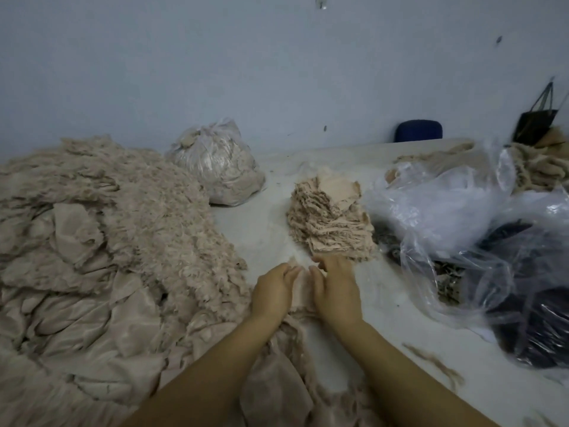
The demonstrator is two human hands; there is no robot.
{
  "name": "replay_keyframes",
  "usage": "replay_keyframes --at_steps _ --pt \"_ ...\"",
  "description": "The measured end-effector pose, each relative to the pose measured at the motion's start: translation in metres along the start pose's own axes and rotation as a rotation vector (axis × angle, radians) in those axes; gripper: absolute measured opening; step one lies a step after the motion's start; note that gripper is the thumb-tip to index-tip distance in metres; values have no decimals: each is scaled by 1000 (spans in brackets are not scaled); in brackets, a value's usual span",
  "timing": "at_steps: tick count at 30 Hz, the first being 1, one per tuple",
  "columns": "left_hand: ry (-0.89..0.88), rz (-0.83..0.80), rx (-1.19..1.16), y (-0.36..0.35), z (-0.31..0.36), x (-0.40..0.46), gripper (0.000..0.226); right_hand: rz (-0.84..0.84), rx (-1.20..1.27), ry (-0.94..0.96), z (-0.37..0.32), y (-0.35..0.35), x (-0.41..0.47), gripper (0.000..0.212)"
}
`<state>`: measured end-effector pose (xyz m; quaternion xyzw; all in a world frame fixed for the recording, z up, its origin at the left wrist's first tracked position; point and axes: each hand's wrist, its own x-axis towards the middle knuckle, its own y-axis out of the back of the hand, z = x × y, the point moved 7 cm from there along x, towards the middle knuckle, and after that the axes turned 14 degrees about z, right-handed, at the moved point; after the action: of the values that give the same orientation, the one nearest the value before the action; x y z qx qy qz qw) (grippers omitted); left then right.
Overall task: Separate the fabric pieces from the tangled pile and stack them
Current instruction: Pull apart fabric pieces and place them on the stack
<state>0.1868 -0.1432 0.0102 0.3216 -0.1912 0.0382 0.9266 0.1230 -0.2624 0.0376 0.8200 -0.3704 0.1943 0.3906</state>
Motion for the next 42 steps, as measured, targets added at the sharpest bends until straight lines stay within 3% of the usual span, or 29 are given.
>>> replay_keyframes --at_steps 2,5,9,14,16,20,22,24,26,28,31,34,36,39,42 --pt "18 -25 -18 -7 -2 0 25 -148 153 111 -18 -15 -9 14" --pt "102 0 -8 -5 -12 3 18 -335 144 44 -7 -36 -19 14" --pt "176 -25 -30 3 -29 4 35 -507 -11 98 10 -56 -34 39" --pt "161 -102 -33 25 -52 -14 19 -517 -191 197 15 -61 -31 47" --pt "158 -113 -118 38 -54 -17 17 -522 -125 165 9 -53 -29 45" --pt "168 -56 -196 61 -45 -14 17 -288 237 57 -34 -17 -37 23" --pt "177 -65 -242 67 -39 -16 12 -480 407 -77 -54 -16 -66 24" --pt "133 -87 -309 78 -33 -22 12 -673 382 -99 -59 -20 -97 27" --pt "16 -170 -350 95 -25 -31 12 -630 290 -63 -49 -17 -105 18" --pt "-90 -388 -331 110 -22 -48 5 -459 237 -89 -36 -3 -101 20" --pt "-260 -639 -99 125 -36 -77 22 -323 326 -44 -41 17 -103 23" --pt "-335 -581 12 126 -48 -88 16 -573 176 168 -53 10 -133 54" --pt "-337 -509 -1 123 -47 -91 9 -596 163 211 -54 10 -139 43" --pt "-312 -392 -78 123 -33 -92 8 -424 363 31 -49 26 -123 14" --pt "-192 -420 -128 117 -24 -89 19 -382 586 -220 -45 32 -109 15"
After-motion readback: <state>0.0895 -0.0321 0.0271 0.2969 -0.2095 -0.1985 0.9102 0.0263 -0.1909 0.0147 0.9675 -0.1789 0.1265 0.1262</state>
